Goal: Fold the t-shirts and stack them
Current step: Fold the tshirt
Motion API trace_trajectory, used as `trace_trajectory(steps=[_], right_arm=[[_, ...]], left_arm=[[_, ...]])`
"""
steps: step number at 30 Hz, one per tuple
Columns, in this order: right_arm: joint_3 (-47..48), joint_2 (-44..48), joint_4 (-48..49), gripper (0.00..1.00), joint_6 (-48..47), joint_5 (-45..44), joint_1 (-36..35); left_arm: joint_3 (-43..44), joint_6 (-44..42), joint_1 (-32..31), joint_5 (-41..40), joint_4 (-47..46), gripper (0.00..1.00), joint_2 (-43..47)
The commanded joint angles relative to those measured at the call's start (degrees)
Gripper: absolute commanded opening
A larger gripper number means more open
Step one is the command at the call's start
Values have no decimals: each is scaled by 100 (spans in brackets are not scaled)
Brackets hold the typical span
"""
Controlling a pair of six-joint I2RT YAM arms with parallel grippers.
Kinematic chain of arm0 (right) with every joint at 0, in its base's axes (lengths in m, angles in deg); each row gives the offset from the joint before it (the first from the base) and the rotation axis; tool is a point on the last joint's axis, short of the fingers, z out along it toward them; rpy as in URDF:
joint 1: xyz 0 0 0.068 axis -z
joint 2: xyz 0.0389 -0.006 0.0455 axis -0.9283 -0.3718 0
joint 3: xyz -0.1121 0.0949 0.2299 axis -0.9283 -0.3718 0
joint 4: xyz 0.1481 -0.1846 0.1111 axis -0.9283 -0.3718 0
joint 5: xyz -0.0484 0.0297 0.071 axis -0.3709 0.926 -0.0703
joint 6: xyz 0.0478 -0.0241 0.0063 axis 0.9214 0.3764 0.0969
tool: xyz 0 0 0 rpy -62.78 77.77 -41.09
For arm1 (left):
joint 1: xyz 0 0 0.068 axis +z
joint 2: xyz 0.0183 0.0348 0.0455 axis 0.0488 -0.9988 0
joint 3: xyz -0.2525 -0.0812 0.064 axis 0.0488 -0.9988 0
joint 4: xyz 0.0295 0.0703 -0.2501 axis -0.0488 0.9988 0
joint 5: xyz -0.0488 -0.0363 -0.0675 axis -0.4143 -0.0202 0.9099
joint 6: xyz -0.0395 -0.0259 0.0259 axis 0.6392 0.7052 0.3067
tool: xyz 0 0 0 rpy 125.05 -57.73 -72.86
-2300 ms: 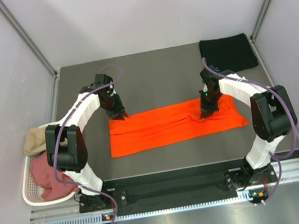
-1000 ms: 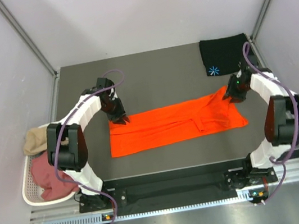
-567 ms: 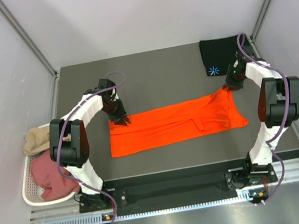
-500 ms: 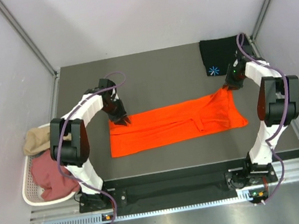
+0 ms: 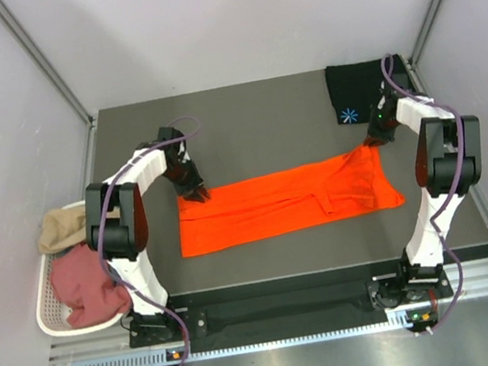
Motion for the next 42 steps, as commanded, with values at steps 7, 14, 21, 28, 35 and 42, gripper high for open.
trace_trajectory(steps=[7, 14, 21, 28, 35, 42], right_arm=[[78, 194, 85, 0, 219, -768, 163], [182, 240, 42, 0, 439, -1122, 234], [384, 213, -379, 25, 352, -813, 181], [578, 863, -1083, 47, 123, -1314, -240], [613, 1470, -1346, 50, 192, -911, -758], [139, 1778, -1119, 50, 658, -32, -1400]], left_arm=[[165, 251, 331, -39, -230, 28, -640], [-46, 234, 455, -92, -397, 28, -808], [103, -38, 446, -338, -205, 31, -317], [315, -372, 428, -427, 139, 34, 291], [-19, -390, 437, 75, -212, 32, 80], [-89, -513, 437, 136, -256, 29, -27]])
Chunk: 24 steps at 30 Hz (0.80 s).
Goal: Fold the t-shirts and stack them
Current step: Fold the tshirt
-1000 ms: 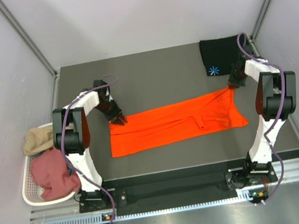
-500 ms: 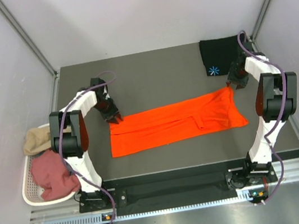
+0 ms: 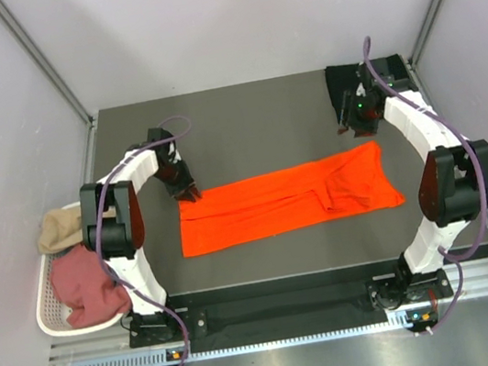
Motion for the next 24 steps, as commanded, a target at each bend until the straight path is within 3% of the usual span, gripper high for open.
trace_trajectory(steps=[1, 17, 24], right_arm=[[-189, 287, 14, 50, 239, 388, -262], [-787, 393, 391, 51, 406, 608, -807], [-577, -133, 532, 51, 511, 853, -1334]], left_arm=[[-231, -122, 20, 141, -141, 29, 140], [-1946, 467, 20, 518, -633, 27, 1722], [-2535, 731, 20, 554, -475, 27, 2293]])
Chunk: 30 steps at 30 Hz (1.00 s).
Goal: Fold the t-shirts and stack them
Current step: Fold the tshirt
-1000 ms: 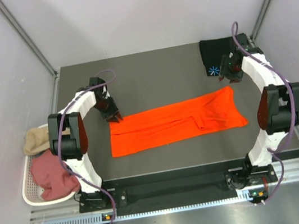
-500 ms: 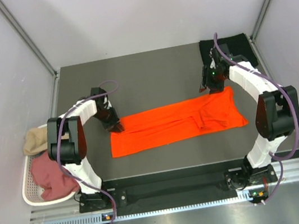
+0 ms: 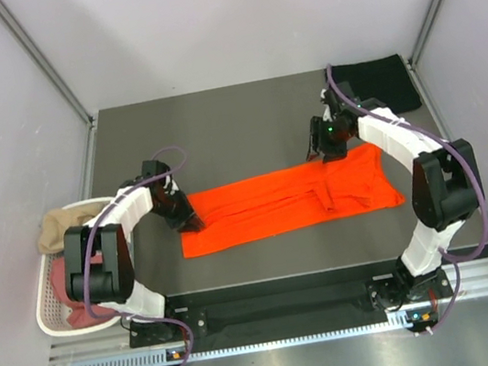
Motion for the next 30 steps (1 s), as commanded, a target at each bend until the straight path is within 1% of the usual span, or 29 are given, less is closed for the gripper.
trace_trajectory(steps=[1, 5, 10, 13, 16, 20, 23, 26, 30], right_arm=[[271, -320, 252, 51, 100, 261, -318], [719, -847, 130, 51, 13, 472, -704], [1554, -1585, -177, 52, -251, 622, -1188], [2029, -1972, -318, 52, -286, 657, -1399], [2424, -2262, -459, 50, -129, 447, -1592], [2960, -2684, -932, 47, 118, -210, -1821], [3032, -2764, -1057, 46, 223, -545, -1988], [2979, -2773, -1075, 46, 259, -617, -2129], [2830, -2747, -1022, 46, 215, -591, -2226]], left_arm=[[-183, 163, 20, 75, 17, 27, 379], [-175, 119, 20, -48, 184, 27, 555], [194, 145, 20, -66, 219, 27, 485], [536, 145, 20, -66, 228, 27, 292], [914, 127, 20, 48, 220, 28, -50], [1327, 189, 20, 338, 44, 27, -664], [1538, 189, 2, 505, 44, 27, -1130], [1644, 119, -94, 611, 61, 27, -1404], [1609, 83, -279, 585, 96, 27, -1493]])
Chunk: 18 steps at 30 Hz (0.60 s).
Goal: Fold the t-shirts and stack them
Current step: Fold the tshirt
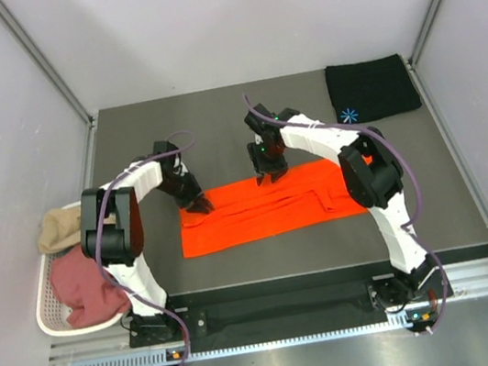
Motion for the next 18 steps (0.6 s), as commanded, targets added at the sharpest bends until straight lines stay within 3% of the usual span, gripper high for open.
trace_trajectory(steps=[1, 9, 18], right_arm=[[6, 53, 16, 46, 64, -141, -139], [-556, 273, 263, 37, 46, -8, -209], [-996, 659, 271, 35, -50, 106, -270]], left_arm=[[143, -72, -146, 159, -50, 27, 96], [-516, -81, -190, 132, -50, 27, 597], [-1202, -54, -199, 158, -112, 27, 1247]])
